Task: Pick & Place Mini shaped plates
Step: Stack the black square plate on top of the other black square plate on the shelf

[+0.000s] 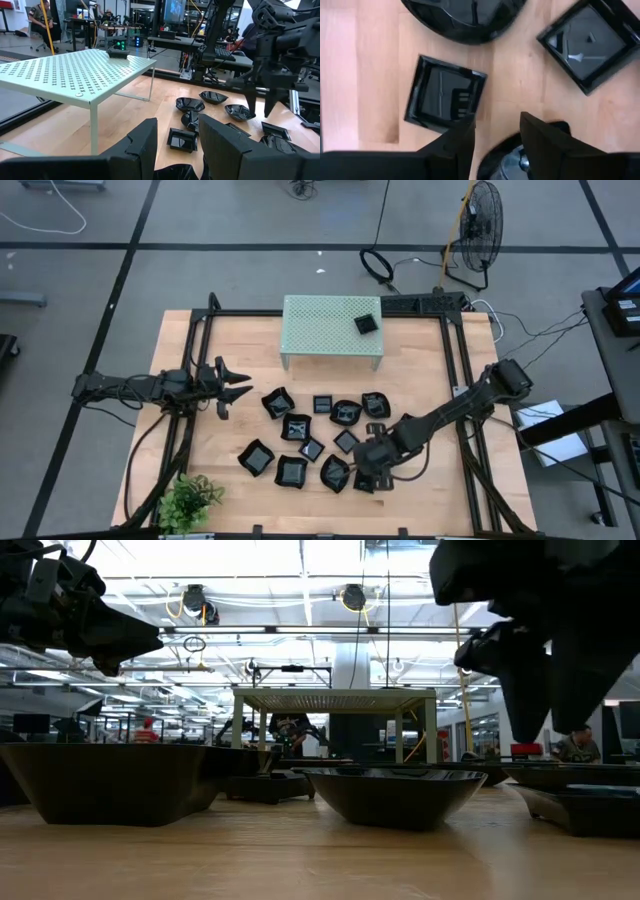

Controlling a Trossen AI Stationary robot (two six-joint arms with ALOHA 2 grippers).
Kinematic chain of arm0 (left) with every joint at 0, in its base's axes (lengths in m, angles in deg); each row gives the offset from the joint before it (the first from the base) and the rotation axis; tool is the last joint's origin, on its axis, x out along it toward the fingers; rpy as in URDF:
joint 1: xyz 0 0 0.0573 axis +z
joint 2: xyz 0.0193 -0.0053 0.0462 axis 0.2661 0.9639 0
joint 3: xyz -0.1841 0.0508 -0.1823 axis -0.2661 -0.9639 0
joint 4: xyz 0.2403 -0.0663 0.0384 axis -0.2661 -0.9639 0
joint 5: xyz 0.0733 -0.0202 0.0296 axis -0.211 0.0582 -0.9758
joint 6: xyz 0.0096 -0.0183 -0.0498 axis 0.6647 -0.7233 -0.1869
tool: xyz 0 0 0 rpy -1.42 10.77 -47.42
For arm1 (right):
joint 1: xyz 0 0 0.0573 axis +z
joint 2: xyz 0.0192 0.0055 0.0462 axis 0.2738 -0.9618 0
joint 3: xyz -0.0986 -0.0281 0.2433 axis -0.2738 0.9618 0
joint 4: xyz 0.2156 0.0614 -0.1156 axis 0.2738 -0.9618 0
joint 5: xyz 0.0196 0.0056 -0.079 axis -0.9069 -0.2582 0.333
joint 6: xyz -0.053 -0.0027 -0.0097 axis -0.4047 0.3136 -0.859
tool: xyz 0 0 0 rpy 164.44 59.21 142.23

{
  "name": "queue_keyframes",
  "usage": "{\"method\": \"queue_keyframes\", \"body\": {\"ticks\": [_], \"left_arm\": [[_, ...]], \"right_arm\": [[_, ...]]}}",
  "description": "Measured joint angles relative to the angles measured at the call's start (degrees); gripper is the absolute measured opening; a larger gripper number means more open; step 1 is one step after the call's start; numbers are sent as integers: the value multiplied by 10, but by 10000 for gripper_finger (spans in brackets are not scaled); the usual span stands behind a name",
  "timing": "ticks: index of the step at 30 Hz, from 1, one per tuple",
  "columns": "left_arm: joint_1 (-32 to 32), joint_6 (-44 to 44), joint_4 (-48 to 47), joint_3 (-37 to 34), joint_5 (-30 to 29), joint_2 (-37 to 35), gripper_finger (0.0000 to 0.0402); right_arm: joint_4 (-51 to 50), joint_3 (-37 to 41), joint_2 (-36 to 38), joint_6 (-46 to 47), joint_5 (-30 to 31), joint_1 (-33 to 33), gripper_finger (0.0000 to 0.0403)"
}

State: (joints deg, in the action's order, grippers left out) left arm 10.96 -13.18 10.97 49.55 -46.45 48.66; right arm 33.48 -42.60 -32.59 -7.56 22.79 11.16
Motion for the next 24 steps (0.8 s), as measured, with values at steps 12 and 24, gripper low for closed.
{"method": "queue_keyframes", "body": {"ticks": [12,24], "left_arm": [[0,0,0,0,0,0,145],[0,0,0,0,0,0,145]], "right_arm": [[67,0,-24,52,30,19,141],[75,0,-62,89,52,34,141]]}}
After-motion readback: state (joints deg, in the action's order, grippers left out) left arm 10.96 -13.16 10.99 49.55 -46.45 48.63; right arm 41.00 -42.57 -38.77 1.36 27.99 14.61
